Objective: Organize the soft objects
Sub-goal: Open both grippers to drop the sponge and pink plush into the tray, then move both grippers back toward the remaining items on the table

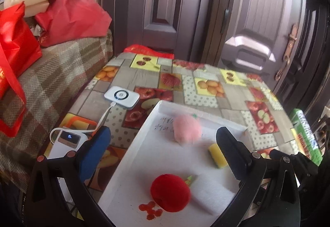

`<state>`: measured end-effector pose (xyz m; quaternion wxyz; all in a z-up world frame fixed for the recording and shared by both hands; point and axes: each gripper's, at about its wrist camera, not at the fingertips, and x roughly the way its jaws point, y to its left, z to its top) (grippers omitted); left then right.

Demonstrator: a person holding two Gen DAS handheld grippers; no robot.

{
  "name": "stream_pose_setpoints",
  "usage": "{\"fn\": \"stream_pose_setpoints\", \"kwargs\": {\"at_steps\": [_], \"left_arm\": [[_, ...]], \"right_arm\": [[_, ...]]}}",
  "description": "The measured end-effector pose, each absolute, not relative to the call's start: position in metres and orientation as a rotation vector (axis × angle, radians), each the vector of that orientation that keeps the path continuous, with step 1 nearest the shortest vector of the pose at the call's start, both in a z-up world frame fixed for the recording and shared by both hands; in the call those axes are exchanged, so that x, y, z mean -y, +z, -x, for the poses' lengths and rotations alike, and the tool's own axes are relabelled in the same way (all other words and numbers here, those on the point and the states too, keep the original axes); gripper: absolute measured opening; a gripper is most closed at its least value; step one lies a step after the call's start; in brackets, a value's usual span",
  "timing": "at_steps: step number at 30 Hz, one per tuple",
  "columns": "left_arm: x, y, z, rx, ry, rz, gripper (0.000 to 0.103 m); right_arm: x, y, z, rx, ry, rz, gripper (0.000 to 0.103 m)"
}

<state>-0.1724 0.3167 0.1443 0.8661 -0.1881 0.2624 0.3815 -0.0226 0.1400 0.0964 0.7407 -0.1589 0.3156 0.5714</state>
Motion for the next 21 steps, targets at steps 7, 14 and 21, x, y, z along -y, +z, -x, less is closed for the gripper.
{"fn": "stream_pose_setpoints", "kwargs": {"at_steps": [7, 14, 21], "left_arm": [[-0.287, 0.184, 0.184, -0.462, 0.750, 0.350, 0.103], [-0.239, 0.236, 0.194, -0.356, 0.670, 0.227, 0.103], [-0.208, 0.249, 0.192, -0.355, 0.566, 0.255, 0.103]], "right_arm": [[-0.099, 0.150, 0.035, -0.522, 1.273, 0.246, 0.103], [-0.018, 0.213, 0.038, -0.212, 1.225, 0.061, 0.103], [0.043, 0.217, 0.009, -0.276, 1.092, 0.011, 0.103]]}}
